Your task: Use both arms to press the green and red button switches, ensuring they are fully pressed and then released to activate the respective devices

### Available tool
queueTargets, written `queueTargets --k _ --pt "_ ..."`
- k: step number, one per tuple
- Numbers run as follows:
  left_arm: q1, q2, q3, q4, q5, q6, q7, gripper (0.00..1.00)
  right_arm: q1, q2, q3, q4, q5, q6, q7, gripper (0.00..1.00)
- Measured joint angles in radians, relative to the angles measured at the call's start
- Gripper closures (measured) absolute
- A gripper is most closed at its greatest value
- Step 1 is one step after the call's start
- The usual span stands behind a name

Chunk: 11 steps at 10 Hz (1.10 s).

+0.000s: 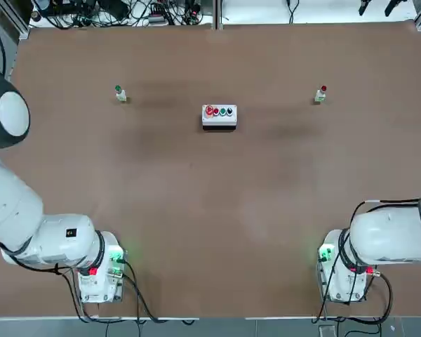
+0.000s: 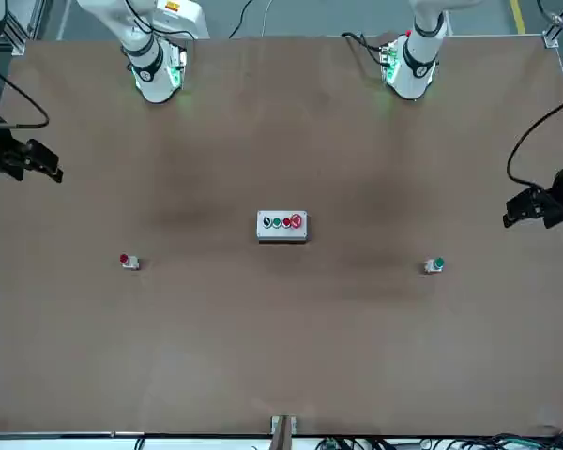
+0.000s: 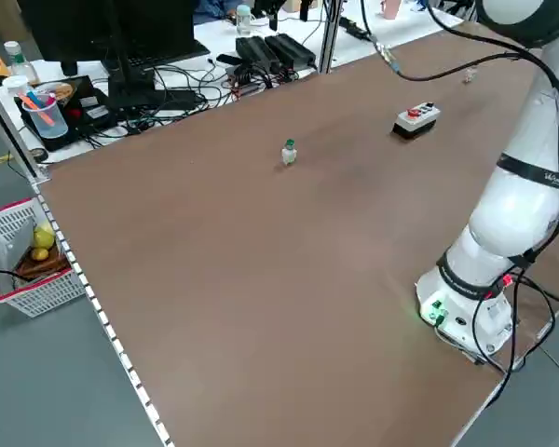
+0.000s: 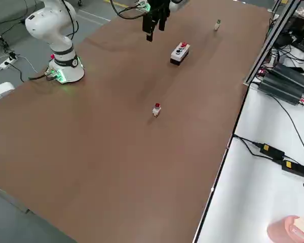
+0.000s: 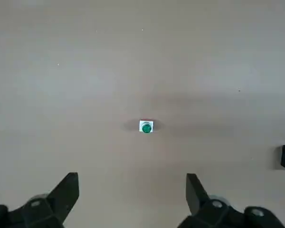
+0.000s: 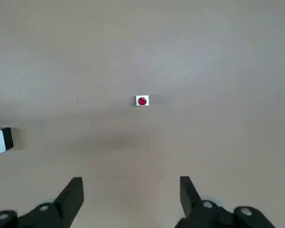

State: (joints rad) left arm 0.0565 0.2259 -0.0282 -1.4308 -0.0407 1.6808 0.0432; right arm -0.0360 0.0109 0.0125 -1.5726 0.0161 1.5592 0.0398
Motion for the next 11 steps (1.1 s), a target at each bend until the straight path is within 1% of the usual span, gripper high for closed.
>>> queueTargets --k 1,3,4,6,7,8,9,10,11 --pt "0.0 0.018 0.0 -0.009 0.0 0.024 0.0 0.03 0.0 0.0 0.0 0.0 0.0 0.008 0.0 0.15" --pt "0.0 0.039 -0.001 -0.054 0.0 0.091 0.0 0.12 0.005 0.003 0.001 -0.011 0.0 0.044 0.0 0.46" --pt "-0.001 0.042 -0.001 -0.079 0.0 0.114 0.002 0.26 0.01 0.01 0.003 -0.018 0.0 0.062 0.0 0.63" --pt "-0.004 0.042 -0.005 -0.127 0.0 0.159 0.003 0.37 0.02 0.037 0.004 -0.041 0.0 0.114 0.001 0.92" --pt "-0.004 0.042 -0.005 -0.154 0.0 0.185 0.004 0.51 0.024 0.047 0.004 -0.078 0.0 0.171 0.001 0.99" --pt "-0.004 0.041 -0.006 -0.186 0.0 0.219 0.005 0.6 0.031 0.055 0.004 -0.128 0.0 0.24 0.001 0.99" --pt "-0.004 0.04 -0.006 -0.219 0.0 0.253 0.005 0.63 0.04 0.064 0.005 -0.173 0.0 0.3 0.001 0.99" --pt "-0.004 0.037 -0.007 -0.256 0.0 0.292 0.005 0.79 0.047 0.078 0.005 -0.203 0.0 0.345 0.001 0.99" --pt "-0.004 0.029 -0.008 -0.297 0.0 0.33 0.006 0.83 0.052 0.101 0.005 -0.219 0.0 0.383 0.001 0.99"
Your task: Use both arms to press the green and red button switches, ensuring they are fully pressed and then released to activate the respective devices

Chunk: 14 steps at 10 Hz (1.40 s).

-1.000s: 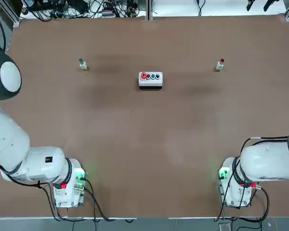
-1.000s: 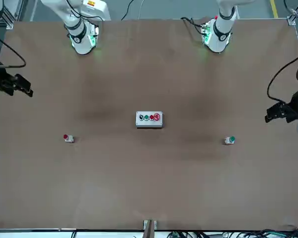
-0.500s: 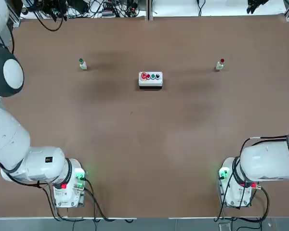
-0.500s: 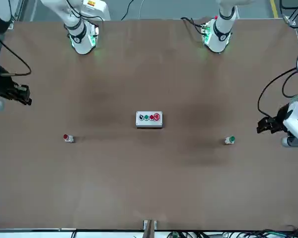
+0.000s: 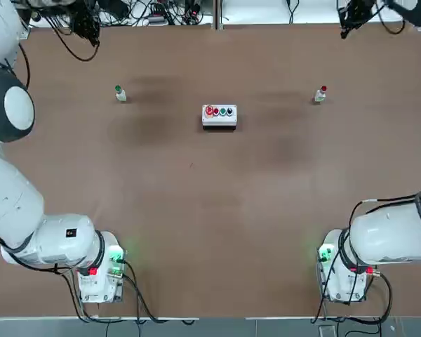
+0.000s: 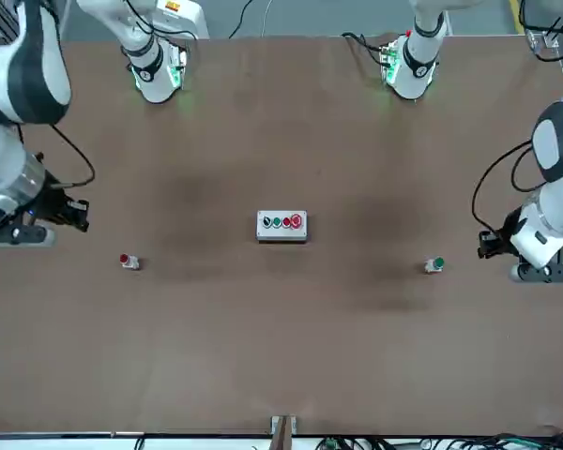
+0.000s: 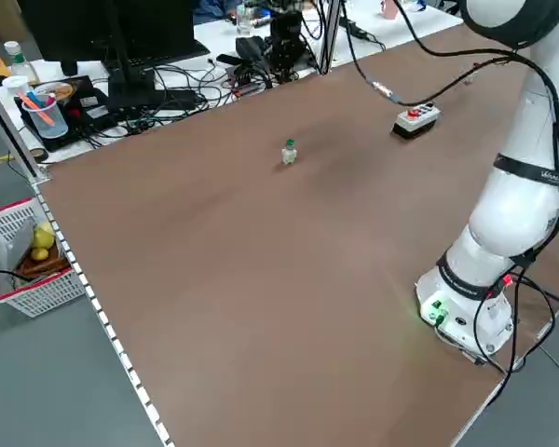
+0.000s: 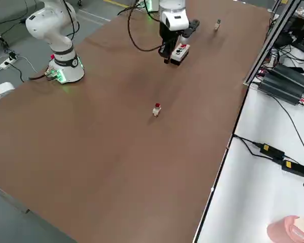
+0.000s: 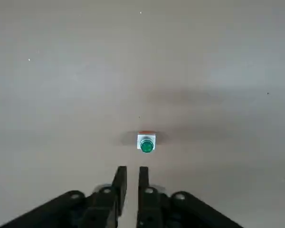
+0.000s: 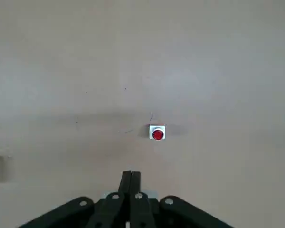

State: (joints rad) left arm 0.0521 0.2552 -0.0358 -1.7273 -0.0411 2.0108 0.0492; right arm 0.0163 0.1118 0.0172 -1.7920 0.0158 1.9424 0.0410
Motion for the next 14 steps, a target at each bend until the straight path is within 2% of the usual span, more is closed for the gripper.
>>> queueTargets --k 3,4,6,10,14 --pt "0.0 -0.022 -0.003 -0.103 0.0 0.073 0.0 0.89 0.003 0.093 -0.001 -0.028 0.0 0.124 0.0 0.99" --pt "0.0 -0.023 -0.004 -0.127 0.0 0.093 0.0 0.95 0.003 0.114 -0.002 -0.051 0.0 0.168 0.0 0.99" --pt "0.0 -0.02 -0.006 -0.166 0.0 0.122 -0.002 0.99 0.0 0.136 -0.003 -0.088 0.0 0.199 0.0 0.99" --pt "-0.011 0.02 -0.011 -0.198 0.0 0.196 -0.011 0.99 -0.03 0.143 -0.008 -0.139 -0.001 0.212 -0.015 0.99" --pt "-0.017 0.085 -0.011 -0.239 0.0 0.29 -0.014 0.99 -0.051 0.154 -0.009 -0.202 -0.001 0.307 -0.035 0.99"
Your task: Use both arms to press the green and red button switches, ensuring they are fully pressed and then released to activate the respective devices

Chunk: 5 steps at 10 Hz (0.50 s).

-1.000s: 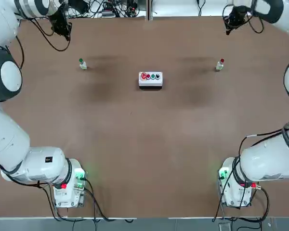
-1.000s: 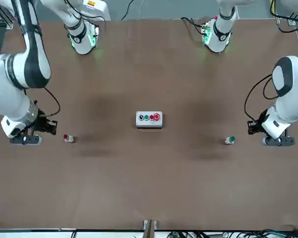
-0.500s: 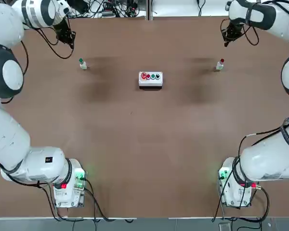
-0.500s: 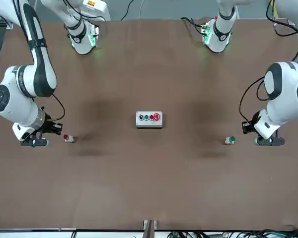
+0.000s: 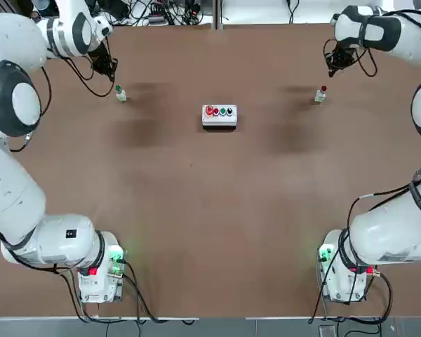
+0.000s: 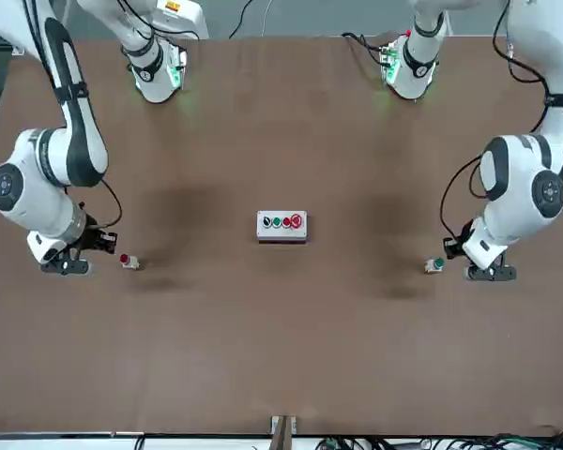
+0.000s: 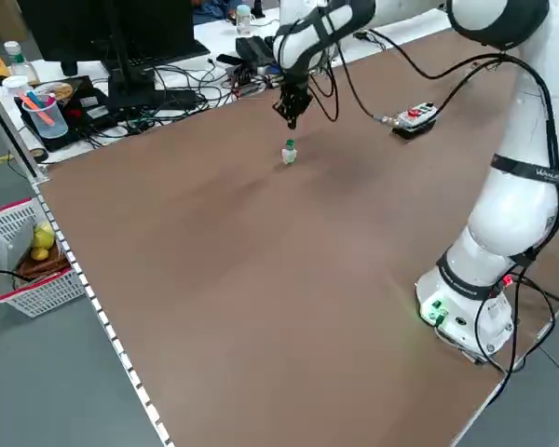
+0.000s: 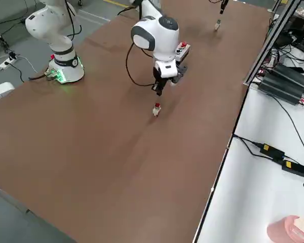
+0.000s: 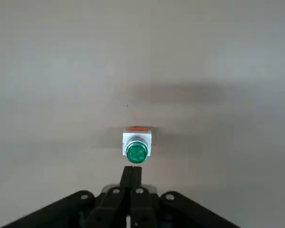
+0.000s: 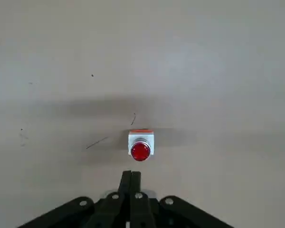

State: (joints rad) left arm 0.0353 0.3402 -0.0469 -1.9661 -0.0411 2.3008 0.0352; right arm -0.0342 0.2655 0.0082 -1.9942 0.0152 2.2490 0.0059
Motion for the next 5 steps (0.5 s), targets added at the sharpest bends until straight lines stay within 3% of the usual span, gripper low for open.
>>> queueTargets --k 5 --pt "0.0 0.032 0.0 0.0 0.0 0.023 -0.001 0.99 -0.003 0.077 0.0 -0.012 0.0 0.086 -0.002 0.99"
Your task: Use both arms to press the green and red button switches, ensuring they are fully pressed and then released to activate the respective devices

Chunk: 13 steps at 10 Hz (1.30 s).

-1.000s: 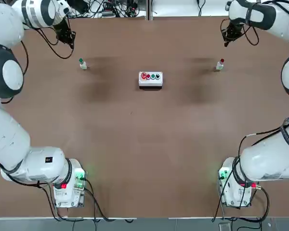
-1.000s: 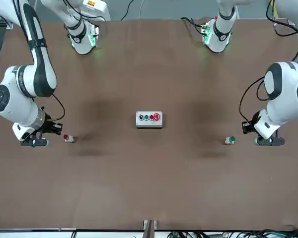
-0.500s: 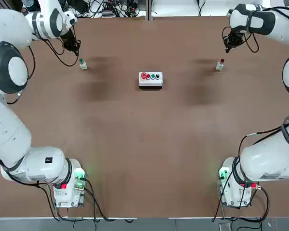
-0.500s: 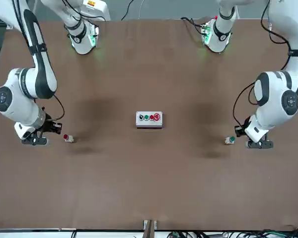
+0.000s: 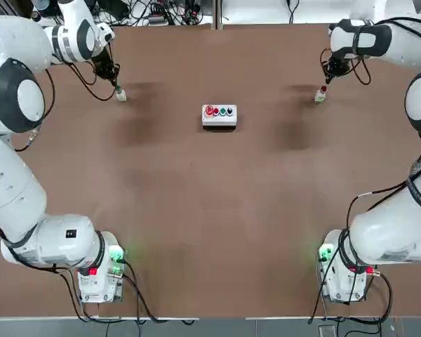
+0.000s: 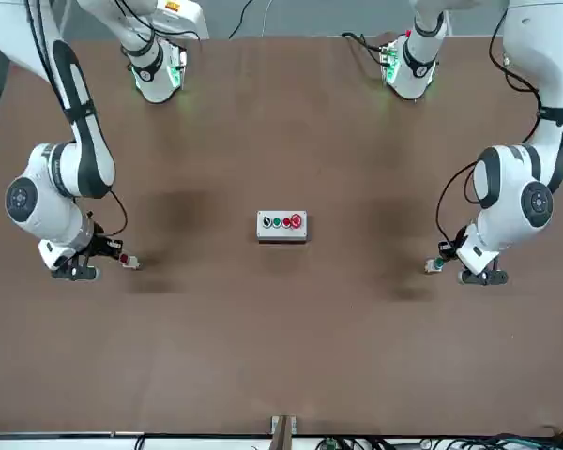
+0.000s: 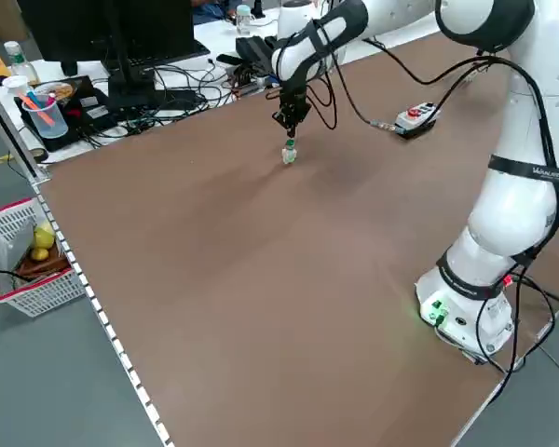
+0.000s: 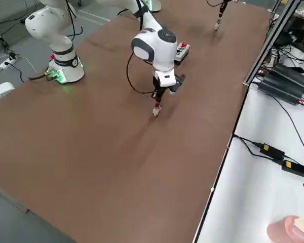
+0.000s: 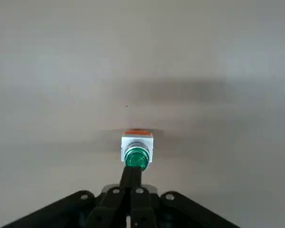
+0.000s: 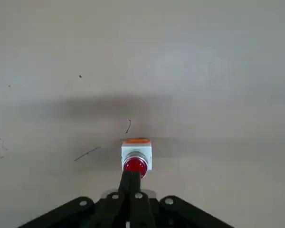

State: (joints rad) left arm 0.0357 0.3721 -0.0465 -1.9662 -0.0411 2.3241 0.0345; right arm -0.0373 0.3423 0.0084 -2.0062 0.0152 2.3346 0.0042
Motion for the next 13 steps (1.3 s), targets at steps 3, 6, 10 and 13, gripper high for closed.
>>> queueTargets --k 3,6,10,13 --pt "0.0 0.013 0.0 -0.003 0.0 0.005 0.0 0.99 -0.001 0.014 0.0 -0.001 0.0 0.008 0.0 0.99" --pt "0.0 0.028 0.0 -0.004 0.0 0.025 0.0 0.99 -0.003 0.019 0.0 -0.002 0.0 0.014 0.0 0.99" --pt "0.0 0.039 0.0 -0.005 0.0 0.056 0.0 0.99 -0.003 0.037 0.0 -0.003 0.0 0.027 0.0 0.99" --pt "0.0 0.045 0.0 -0.005 0.0 0.068 0.0 0.99 -0.003 0.042 0.001 -0.005 0.0 0.029 0.0 0.99"
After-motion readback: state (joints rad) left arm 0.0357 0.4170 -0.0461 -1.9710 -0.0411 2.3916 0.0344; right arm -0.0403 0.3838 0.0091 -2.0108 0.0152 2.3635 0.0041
